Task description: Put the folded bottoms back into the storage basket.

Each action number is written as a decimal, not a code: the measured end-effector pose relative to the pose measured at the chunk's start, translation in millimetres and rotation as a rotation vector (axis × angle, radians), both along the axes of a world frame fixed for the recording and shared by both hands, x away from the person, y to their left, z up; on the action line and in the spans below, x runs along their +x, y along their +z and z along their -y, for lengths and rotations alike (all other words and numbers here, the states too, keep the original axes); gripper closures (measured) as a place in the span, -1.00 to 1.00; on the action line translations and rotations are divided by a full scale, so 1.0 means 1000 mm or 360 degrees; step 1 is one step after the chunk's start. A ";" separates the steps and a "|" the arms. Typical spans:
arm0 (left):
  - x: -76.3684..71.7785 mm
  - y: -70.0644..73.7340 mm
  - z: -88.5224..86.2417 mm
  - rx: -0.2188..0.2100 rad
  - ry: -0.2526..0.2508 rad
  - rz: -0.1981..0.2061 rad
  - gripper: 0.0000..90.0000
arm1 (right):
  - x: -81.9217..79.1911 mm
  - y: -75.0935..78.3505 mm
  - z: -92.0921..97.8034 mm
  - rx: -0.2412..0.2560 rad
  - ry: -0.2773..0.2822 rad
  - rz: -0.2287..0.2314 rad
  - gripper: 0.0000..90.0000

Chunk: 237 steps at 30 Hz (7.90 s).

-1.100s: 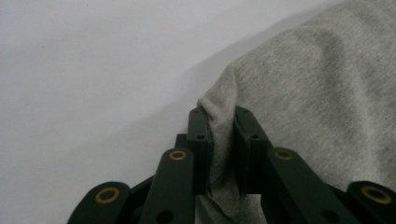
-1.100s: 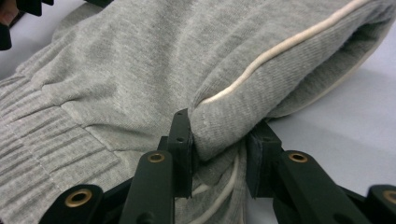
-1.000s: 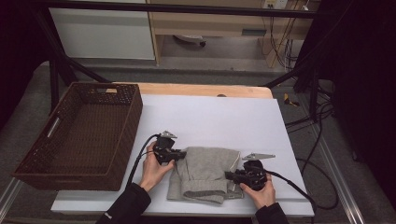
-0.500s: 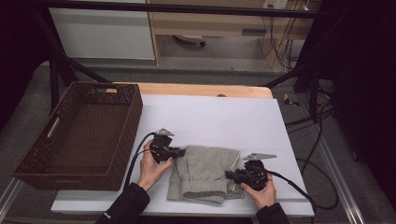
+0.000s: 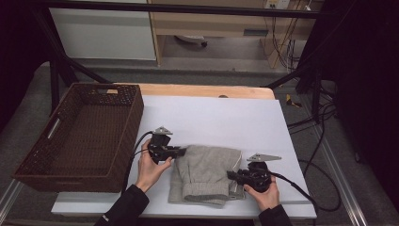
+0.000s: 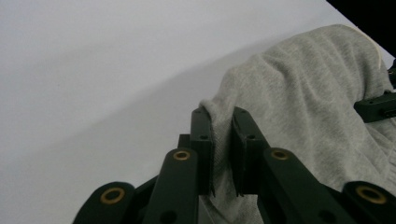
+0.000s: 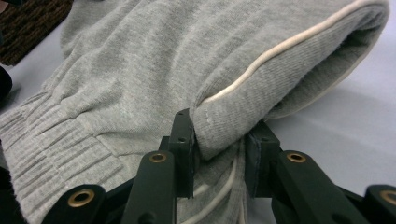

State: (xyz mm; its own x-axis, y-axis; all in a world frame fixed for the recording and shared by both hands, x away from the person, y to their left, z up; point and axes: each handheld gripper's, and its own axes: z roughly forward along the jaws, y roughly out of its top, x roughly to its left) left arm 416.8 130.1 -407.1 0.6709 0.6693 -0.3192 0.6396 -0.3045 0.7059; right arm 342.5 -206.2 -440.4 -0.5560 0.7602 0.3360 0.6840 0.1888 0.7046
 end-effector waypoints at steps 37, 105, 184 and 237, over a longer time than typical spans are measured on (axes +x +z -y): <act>-0.014 0.033 -0.006 -0.0051 -0.0019 0.0079 0.81 | -0.006 0.016 -0.001 0.0053 0.0003 0.0152 0.54; -0.030 0.092 -0.035 -0.0096 0.0014 0.0176 0.81 | -0.003 0.063 -0.031 0.0123 0.0023 0.0337 0.57; -0.027 0.174 -0.110 -0.0069 0.0099 0.0267 0.81 | 0.019 0.125 -0.102 0.0230 0.0120 0.0574 0.57; -0.028 0.218 -0.163 0.0014 0.0224 0.0349 0.81 | 0.035 0.156 -0.160 0.0304 0.0176 0.0655 0.57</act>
State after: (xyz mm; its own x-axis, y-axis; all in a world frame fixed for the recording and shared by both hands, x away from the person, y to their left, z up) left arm 389.2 293.3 -189.2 0.6235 0.7631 -0.1702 0.5082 -0.2301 0.8299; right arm 377.0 -46.3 -284.8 -0.7466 0.6348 0.1990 0.3236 0.0853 0.9423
